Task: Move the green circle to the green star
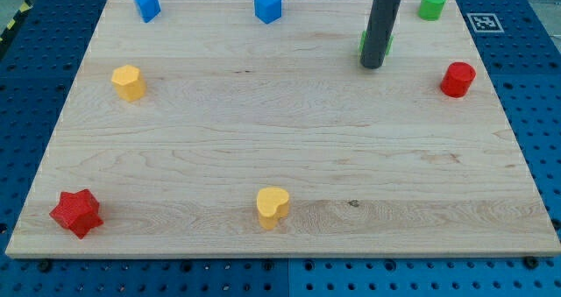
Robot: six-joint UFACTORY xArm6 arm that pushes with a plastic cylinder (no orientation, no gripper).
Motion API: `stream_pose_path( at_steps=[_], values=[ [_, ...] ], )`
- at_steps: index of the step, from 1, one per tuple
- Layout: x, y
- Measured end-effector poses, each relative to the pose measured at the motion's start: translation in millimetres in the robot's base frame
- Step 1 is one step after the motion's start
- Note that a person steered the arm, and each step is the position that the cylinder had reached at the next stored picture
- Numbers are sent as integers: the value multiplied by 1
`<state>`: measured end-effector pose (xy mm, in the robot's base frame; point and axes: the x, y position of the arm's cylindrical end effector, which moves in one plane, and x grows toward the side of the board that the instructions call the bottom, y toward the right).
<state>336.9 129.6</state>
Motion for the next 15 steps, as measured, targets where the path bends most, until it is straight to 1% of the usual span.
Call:
stream_pose_path(
  at_steps=[1, 2, 3, 4, 5, 6, 7, 8, 9, 11, 15],
  values=[
    [-28, 0],
    [-44, 0],
    [-44, 9],
    [-36, 50],
    [-34, 109],
    [-67, 171],
    [-124, 189],
    [-146, 180],
    [-146, 171],
    [-146, 117],
    [-132, 128]
  ],
)
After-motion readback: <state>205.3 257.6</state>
